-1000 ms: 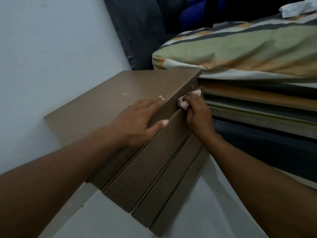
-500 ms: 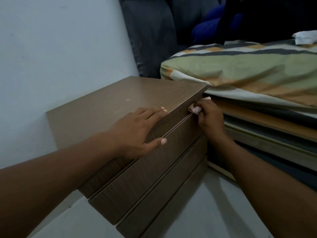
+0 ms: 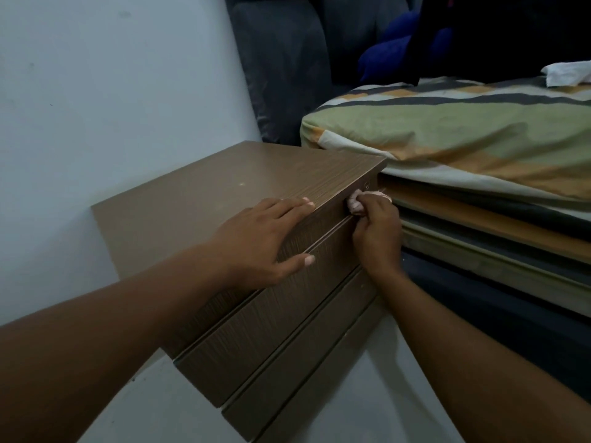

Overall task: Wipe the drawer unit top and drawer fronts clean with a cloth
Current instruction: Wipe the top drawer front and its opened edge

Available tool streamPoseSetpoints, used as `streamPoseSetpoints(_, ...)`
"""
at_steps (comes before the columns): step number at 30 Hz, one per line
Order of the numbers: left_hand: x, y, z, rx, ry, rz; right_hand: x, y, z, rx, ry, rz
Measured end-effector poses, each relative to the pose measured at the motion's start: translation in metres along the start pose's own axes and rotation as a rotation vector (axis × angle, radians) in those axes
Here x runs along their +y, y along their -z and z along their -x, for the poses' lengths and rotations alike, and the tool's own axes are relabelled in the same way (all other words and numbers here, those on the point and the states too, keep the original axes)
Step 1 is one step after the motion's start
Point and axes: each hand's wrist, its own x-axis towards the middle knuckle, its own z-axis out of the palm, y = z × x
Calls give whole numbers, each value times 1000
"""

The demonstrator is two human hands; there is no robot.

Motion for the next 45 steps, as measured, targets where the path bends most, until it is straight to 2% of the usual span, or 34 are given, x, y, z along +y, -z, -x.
streamPoseSetpoints(5, 1, -1, -1, -6, 20, -22, -18, 27, 18, -233, 172, 166)
streamPoseSetpoints(10, 9, 3, 13, -25, 65, -69, -58, 37, 57, -321, 114, 89)
streamPoseSetpoints(14, 18, 6, 52, -53, 94, -42, -76, 42, 96, -268, -174, -149)
streamPoseSetpoints(16, 22, 7, 78, -54, 56, -92, -86, 42, 119, -260, -254, -189)
streamPoseSetpoints(21, 35, 16, 138, 25, -23, -180, -120, 31, 156, -218, -140, -191)
streamPoseSetpoints(25, 43, 10, 174, 14, -23, -259, -136, 18, 182, -226, -267, -323)
streamPoseSetpoints(30, 46, -11, 200, 26, 7, -233, -134, 1, 210, -231, -300, -398)
streamPoseSetpoints(42, 65, -47, 204, 230, 338, 111, -128, -25, 240, -134, -148, -383)
streamPoseSetpoints(45, 61, -43, 200, 245, 351, 135, -127, -14, 225, -148, 16, -289)
